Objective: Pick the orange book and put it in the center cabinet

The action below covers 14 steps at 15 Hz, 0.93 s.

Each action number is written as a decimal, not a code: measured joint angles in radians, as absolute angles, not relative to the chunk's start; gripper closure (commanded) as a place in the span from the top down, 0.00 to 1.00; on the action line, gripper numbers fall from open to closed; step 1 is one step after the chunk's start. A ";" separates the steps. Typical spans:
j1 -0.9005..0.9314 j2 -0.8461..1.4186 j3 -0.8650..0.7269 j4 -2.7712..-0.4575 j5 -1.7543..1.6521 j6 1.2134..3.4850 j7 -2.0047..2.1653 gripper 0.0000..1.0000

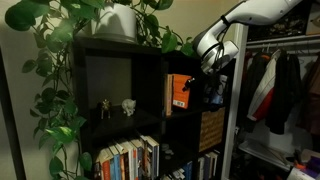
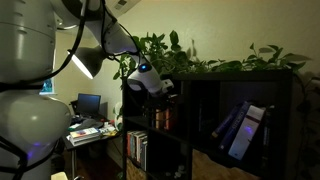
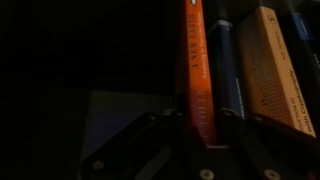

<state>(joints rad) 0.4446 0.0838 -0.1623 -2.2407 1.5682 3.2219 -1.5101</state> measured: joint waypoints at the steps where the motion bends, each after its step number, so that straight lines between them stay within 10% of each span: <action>1: 0.444 0.111 -0.162 -2.212 1.614 3.222 -1.557 0.08; 14: 0.646 0.342 -0.454 -1.943 2.231 3.185 -2.234 0.08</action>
